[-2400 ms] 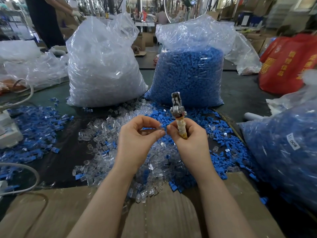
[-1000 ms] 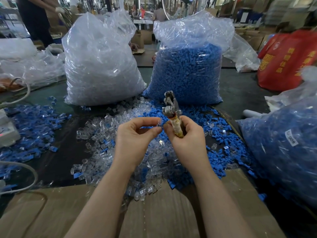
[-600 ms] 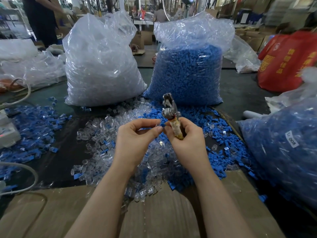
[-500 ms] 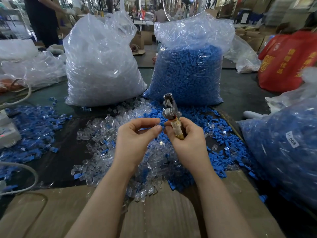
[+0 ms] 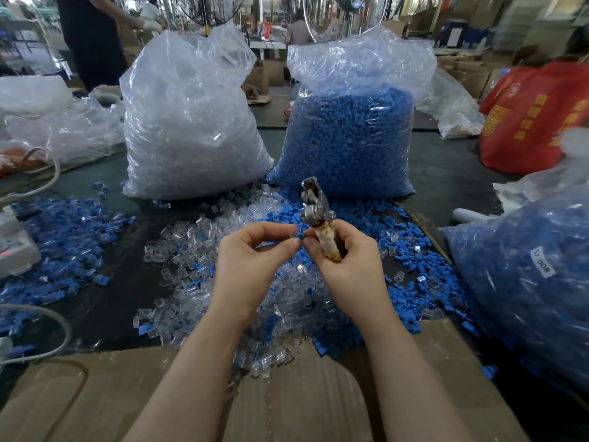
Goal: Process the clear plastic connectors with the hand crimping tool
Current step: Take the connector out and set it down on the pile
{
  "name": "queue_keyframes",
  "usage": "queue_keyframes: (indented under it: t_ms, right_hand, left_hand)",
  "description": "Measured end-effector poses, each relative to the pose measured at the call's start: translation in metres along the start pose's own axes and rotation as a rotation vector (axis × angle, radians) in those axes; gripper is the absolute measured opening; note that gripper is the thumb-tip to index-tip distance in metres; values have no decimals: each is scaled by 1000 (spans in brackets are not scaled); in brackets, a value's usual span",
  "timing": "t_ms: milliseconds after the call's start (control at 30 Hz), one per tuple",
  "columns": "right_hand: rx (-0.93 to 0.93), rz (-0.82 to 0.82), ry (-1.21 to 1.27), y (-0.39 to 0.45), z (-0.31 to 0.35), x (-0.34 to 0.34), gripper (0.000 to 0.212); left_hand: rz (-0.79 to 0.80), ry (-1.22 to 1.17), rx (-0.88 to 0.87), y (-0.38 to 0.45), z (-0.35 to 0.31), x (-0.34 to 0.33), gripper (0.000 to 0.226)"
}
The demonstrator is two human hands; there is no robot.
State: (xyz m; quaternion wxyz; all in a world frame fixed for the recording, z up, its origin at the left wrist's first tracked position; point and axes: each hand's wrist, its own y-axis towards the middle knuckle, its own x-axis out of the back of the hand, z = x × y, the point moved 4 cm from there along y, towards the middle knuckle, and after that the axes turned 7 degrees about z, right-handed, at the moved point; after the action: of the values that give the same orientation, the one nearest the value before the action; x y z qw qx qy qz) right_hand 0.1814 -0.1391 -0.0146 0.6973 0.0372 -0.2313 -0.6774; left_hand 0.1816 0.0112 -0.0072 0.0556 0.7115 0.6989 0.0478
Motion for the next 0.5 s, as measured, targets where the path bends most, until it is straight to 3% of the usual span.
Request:
queue_keyframes:
  t_ms: [333,500]
  right_hand:
    - [-10,14,-59,0,-2,0,6]
    - [-45,10,-49,1,-2,3,16]
  left_hand:
    - [11,57,25,0,1,1,15]
    - [-13,-38,22,1,1,1,18]
